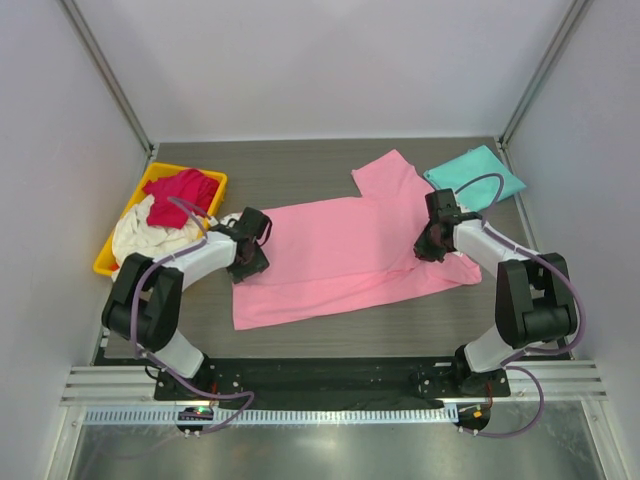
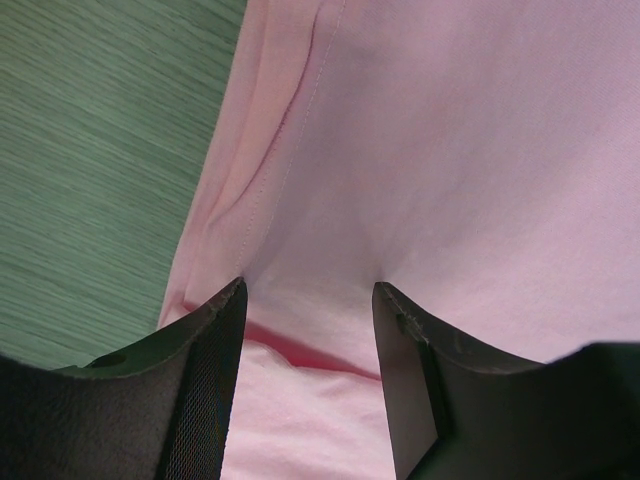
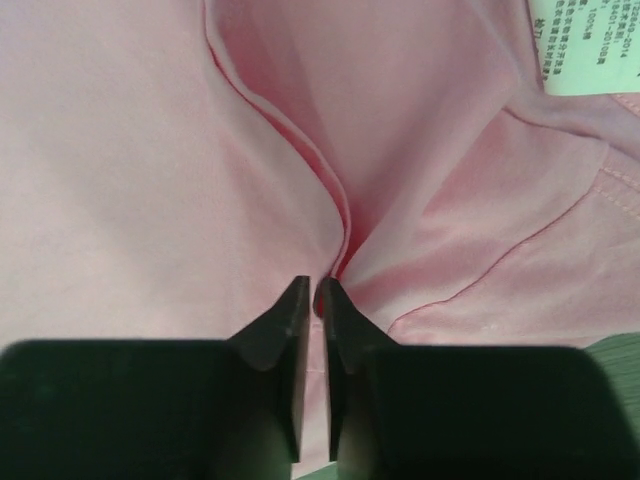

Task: Fold and stack the t-shirts
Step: Fold the tshirt

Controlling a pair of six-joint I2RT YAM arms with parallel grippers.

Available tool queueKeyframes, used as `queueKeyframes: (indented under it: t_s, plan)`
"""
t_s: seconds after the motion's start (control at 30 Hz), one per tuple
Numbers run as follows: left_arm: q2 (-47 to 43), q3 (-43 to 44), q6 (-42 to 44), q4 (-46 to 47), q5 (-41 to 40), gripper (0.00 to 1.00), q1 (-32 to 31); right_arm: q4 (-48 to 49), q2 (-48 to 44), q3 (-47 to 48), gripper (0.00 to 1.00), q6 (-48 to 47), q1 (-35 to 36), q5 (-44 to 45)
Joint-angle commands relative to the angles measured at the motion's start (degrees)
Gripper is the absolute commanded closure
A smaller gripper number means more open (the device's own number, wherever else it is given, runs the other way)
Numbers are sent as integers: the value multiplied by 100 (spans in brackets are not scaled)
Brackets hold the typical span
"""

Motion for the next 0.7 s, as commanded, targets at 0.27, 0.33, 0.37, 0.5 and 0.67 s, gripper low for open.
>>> queueKeyframes:
  t_s: [0.27, 0.33, 0.37, 0.5, 0.67]
  plan:
    - [-449, 68, 25, -124, -120, 44, 15, 216, -139, 350, 99, -172, 210, -96]
    - [-414, 68, 16, -115, -129, 44, 24, 330, -51, 394, 99, -172, 281, -158]
    - [-353, 94, 25, -115, -129, 44, 15, 348, -16, 420, 99, -164, 307, -158]
    - [-239, 138, 60, -124, -103, 44, 15, 488, -59, 429, 99, -120, 395, -70]
    - [-212, 200, 69, -124, -138, 44, -29, 988, 37, 429, 99, -155, 465, -334]
